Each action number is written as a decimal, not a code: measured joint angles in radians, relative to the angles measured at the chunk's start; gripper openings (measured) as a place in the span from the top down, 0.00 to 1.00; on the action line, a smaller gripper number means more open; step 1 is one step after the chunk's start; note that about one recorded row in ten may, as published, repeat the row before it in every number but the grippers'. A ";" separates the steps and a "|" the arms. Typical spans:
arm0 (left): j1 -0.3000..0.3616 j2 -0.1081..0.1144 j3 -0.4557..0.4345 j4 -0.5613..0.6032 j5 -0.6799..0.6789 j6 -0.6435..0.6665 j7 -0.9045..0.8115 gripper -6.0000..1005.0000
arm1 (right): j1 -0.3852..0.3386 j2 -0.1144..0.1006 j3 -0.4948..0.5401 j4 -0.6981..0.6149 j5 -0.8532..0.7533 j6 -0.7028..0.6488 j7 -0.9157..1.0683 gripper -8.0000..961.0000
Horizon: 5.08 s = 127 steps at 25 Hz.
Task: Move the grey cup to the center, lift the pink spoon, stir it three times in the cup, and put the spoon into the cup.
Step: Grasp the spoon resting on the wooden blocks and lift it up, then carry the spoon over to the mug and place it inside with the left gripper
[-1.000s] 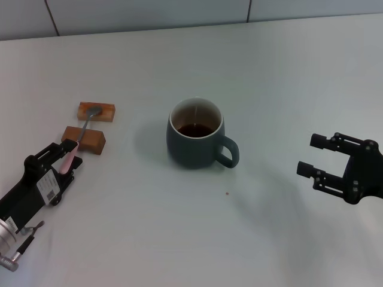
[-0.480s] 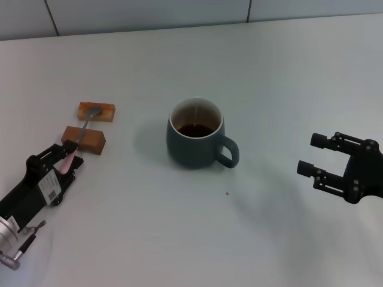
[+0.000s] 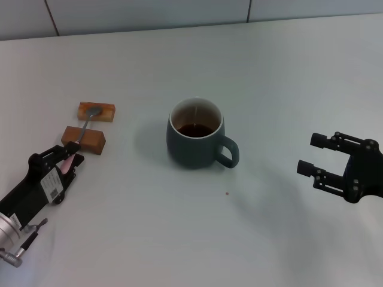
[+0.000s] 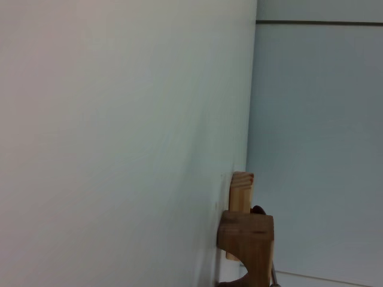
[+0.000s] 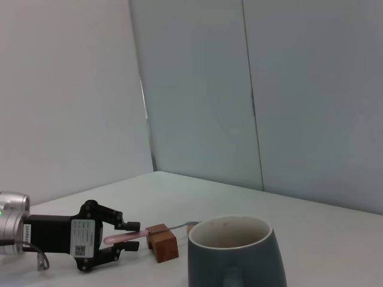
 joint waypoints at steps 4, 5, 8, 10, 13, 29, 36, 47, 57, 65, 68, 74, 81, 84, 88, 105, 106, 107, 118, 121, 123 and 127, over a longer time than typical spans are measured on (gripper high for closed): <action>-0.001 0.000 0.000 -0.005 -0.002 -0.009 0.000 0.72 | 0.001 0.000 0.000 0.000 0.000 0.001 0.002 0.31; -0.001 0.000 0.000 -0.005 -0.002 -0.009 0.000 0.72 | 0.001 0.000 0.000 0.000 0.000 0.001 0.002 0.31; -0.003 0.000 0.000 -0.011 -0.006 -0.012 0.003 0.72 | 0.002 0.000 0.000 0.000 0.000 0.001 0.003 0.31; -0.004 0.000 0.000 -0.011 -0.007 -0.012 0.004 0.73 | 0.002 0.000 0.000 0.000 0.000 0.001 0.003 0.31; -0.006 0.000 -0.002 -0.011 -0.007 -0.014 0.004 0.77 | 0.002 0.000 0.000 0.000 0.000 0.001 0.005 0.31; -0.008 0.000 -0.014 -0.005 -0.006 0.007 0.020 0.84 | 0.002 0.000 0.000 0.000 0.000 0.005 0.012 0.31; -0.013 0.002 -0.037 0.001 -0.007 0.080 0.078 0.85 | 0.006 0.000 0.000 0.012 0.000 0.016 0.012 0.31; -0.059 0.005 -0.036 0.110 -0.006 0.261 0.116 0.86 | 0.019 0.000 0.000 0.012 0.000 0.019 0.012 0.31; -0.185 0.011 0.105 0.543 0.005 0.542 0.119 0.86 | 0.026 0.000 0.000 0.011 0.000 0.027 0.012 0.31; -0.254 0.026 0.409 1.008 0.079 0.546 0.051 0.86 | 0.029 0.000 0.000 0.005 0.000 0.029 0.012 0.31; -0.304 0.026 0.454 1.143 0.199 0.554 0.032 0.86 | 0.030 0.000 0.000 0.003 0.000 0.029 0.012 0.31; -0.366 0.014 0.535 1.310 0.384 0.578 0.027 0.86 | 0.032 -0.001 0.000 0.000 0.000 0.029 0.012 0.31; -0.468 0.003 0.726 1.478 0.684 0.590 -0.003 0.86 | 0.033 -0.001 0.000 -0.012 0.000 0.029 0.022 0.31; -0.492 0.000 0.766 1.486 0.744 0.593 -0.005 0.86 | 0.034 -0.002 0.000 -0.013 0.000 0.030 0.022 0.31; -0.524 -0.003 0.846 1.494 0.825 0.590 -0.011 0.86 | 0.038 -0.002 0.000 -0.013 0.000 0.033 0.023 0.31; -0.561 -0.008 1.120 1.471 0.981 0.499 -0.057 0.86 | 0.044 -0.002 0.000 -0.012 0.000 0.038 0.029 0.31; -0.565 -0.008 1.138 1.466 0.984 0.491 -0.059 0.86 | 0.044 -0.002 0.000 -0.012 0.000 0.038 0.032 0.31; -0.565 -0.008 1.138 1.466 0.984 0.491 -0.059 0.86 | 0.044 -0.002 0.000 -0.012 0.000 0.038 0.034 0.31; -0.602 -0.009 1.236 1.385 0.998 0.422 -0.074 0.86 | 0.046 -0.002 0.000 -0.008 0.000 0.039 0.036 0.31; -0.606 -0.009 1.239 1.368 1.002 0.410 -0.073 0.86 | 0.046 -0.002 0.000 -0.008 0.000 0.040 0.037 0.31; -0.606 -0.009 1.239 1.367 1.003 0.410 -0.073 0.86 | 0.046 -0.002 0.000 -0.007 0.000 0.040 0.038 0.31; -0.609 -0.009 1.242 1.367 0.996 0.417 -0.069 0.86 | 0.044 -0.002 0.000 -0.007 0.000 0.040 0.038 0.31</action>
